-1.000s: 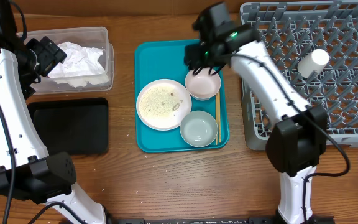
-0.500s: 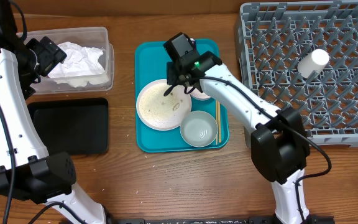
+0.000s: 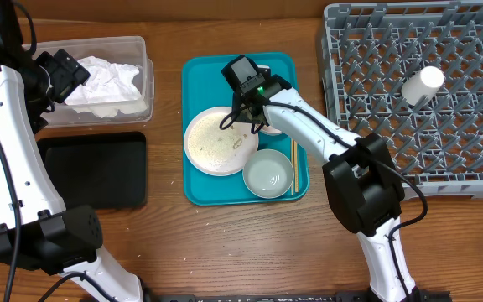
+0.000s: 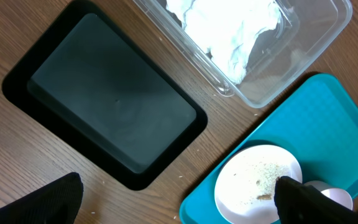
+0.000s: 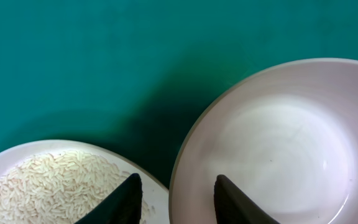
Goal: Sort waste into correct bins and load items into the dishwasher
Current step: 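Reach the right gripper to the tray and grasp the pink bowl, then carry the pink bowl right and place it in the rack's back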
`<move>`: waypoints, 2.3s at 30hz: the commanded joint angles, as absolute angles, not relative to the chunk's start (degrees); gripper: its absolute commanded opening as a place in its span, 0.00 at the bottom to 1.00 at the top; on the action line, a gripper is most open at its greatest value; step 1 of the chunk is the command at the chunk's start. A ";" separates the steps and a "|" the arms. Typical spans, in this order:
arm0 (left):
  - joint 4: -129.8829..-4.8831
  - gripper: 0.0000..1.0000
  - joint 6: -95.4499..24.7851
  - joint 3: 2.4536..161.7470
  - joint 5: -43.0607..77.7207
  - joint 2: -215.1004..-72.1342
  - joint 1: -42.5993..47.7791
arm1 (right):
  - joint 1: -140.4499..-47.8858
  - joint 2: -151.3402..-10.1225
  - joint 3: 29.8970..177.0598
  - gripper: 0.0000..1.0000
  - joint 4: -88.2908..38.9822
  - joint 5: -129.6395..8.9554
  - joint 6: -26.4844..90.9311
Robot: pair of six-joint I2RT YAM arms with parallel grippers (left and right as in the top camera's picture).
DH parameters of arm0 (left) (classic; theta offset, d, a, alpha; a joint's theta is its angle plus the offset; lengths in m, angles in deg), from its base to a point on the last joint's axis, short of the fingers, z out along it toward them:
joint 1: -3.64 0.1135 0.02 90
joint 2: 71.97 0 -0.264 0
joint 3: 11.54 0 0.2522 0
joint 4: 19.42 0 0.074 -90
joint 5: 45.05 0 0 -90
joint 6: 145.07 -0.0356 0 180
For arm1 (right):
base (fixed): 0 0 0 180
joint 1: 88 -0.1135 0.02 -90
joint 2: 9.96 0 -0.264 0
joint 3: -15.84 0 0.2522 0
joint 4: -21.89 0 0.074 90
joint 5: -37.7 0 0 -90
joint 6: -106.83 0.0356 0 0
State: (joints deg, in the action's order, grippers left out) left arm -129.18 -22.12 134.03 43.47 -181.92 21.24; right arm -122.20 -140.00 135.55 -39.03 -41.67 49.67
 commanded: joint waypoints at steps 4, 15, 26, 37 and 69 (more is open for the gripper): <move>-129.07 1.00 -21.44 134.60 43.62 -182.21 20.87 | -122.07 -140.76 135.62 0.28 -38.87 -40.90 49.93; -129.07 1.00 -21.44 134.60 43.62 -182.21 20.87 | -121.54 -139.43 142.39 0.04 -43.48 -40.94 49.86; -129.07 1.00 -21.44 134.60 43.62 -182.21 20.87 | -112.63 -135.93 161.54 0.04 -58.39 -41.21 49.62; -129.07 1.00 -21.44 134.60 43.62 -182.21 20.87 | -88.82 -134.79 165.74 0.04 -59.13 -64.59 36.42; -129.07 1.00 -21.44 134.60 43.62 -182.21 20.87 | -61.61 -154.23 165.74 0.04 -29.19 -116.61 53.97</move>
